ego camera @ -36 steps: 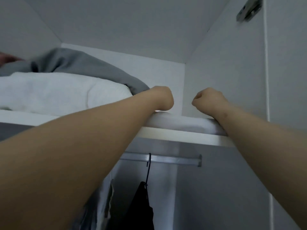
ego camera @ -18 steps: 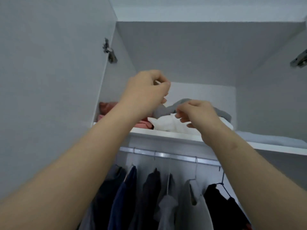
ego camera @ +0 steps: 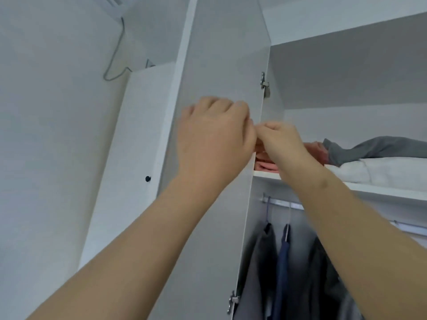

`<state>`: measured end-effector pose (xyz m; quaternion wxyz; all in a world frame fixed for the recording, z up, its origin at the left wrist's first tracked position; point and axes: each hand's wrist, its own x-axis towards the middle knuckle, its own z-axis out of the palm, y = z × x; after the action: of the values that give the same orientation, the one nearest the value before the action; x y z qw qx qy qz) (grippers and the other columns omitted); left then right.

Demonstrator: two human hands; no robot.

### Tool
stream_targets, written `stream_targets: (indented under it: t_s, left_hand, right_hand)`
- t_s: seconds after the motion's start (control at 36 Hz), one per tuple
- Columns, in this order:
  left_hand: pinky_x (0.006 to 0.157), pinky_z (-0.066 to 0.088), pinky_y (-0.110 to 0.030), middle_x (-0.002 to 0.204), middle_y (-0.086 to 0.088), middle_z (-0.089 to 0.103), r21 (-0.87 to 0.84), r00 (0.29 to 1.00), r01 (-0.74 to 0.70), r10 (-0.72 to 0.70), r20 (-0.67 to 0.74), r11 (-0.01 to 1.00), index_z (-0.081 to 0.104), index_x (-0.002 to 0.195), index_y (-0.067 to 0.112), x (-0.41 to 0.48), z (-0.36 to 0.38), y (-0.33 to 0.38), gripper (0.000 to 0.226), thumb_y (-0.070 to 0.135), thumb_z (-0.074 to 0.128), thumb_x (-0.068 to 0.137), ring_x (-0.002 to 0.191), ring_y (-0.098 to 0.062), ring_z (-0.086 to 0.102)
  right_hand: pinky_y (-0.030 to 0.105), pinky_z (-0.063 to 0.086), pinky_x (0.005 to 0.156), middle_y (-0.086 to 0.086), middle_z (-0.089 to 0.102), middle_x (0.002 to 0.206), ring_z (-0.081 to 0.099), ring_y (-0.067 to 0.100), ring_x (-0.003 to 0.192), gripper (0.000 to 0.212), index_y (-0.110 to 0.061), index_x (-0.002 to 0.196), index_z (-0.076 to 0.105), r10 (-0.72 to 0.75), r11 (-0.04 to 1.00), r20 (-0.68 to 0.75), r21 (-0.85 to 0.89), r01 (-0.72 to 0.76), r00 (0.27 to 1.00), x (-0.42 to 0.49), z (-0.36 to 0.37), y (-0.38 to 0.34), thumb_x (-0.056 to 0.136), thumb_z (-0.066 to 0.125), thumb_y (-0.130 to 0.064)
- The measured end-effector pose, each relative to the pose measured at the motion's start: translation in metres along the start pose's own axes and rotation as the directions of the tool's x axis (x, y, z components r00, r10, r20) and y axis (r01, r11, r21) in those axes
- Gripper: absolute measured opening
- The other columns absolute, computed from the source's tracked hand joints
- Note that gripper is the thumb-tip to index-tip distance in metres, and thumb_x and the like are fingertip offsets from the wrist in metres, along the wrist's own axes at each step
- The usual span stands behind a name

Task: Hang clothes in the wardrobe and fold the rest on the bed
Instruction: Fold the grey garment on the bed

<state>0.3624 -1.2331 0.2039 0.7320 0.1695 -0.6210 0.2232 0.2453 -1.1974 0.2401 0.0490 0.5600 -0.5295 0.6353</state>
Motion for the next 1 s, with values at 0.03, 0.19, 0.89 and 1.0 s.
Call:
stream_targets:
  t_s: [0.03, 0.19, 0.89, 1.0]
  left_hand:
    - [0.089, 0.041, -0.043, 0.096, -0.003, 0.069, 0.122, 0.995, 0.013, -0.001, -0.098, 0.992, 0.068, 0.082, 0.015, -0.004, -0.002, -0.01, 0.02, 0.025, 0.051, 0.08, 0.103, -0.03, 0.061]
    - [0.102, 0.03, -0.045, 0.154, -0.011, 0.017, 0.218, 0.771, 0.499, -0.545, 0.329, 0.838, 0.008, 0.149, 0.014, -0.011, -0.013, -0.035, 0.069, 0.026, 0.045, 0.092, 0.137, -0.033, 0.028]
    - [0.071, 0.057, -0.038, 0.127, -0.021, 0.057, -0.267, 0.831, 0.378, -0.198, 0.52, 0.886, 0.052, 0.129, -0.002, -0.088, 0.104, 0.257, 0.073, -0.002, 0.074, 0.059, 0.113, -0.038, 0.059]
    - [0.109, 0.033, -0.044, 0.157, -0.015, 0.008, -0.192, 0.68, 0.433, -0.179, 0.711, 0.881, 0.006, 0.149, 0.003, -0.083, 0.127, 0.307, 0.07, 0.005, 0.045, 0.09, 0.145, -0.031, 0.01]
  right_hand:
    - [0.027, 0.044, 0.063, -0.005, 0.06, 0.056, 0.054, 0.013, 0.061, 0.023, -0.017, 0.064, 0.058, 0.001, 1.0, 0.016, 0.001, -0.001, 1.0, -0.002, 0.006, 0.001, 0.087, 0.057, -0.012]
    - [0.02, 0.039, 0.057, -0.004, 0.062, 0.066, 0.051, 0.008, 0.06, 0.021, -0.019, 0.067, 0.058, 0.053, 0.999, 0.073, 0.008, -0.054, 0.996, -0.012, 0.019, 0.011, 0.088, 0.057, -0.014]
    - [0.015, 0.046, 0.055, 0.001, 0.064, 0.068, 0.056, 0.01, 0.061, 0.021, -0.017, 0.07, 0.062, 0.265, 0.946, -0.343, -0.086, -0.312, 0.901, -0.13, -0.255, 0.057, 0.089, 0.057, -0.011]
    - [0.021, 0.041, 0.059, 0.002, 0.062, 0.067, 0.052, 0.011, 0.06, 0.024, -0.015, 0.066, 0.06, 0.241, 0.921, -0.444, -0.176, -0.347, 0.863, -0.163, -0.312, 0.051, 0.089, 0.055, -0.008]
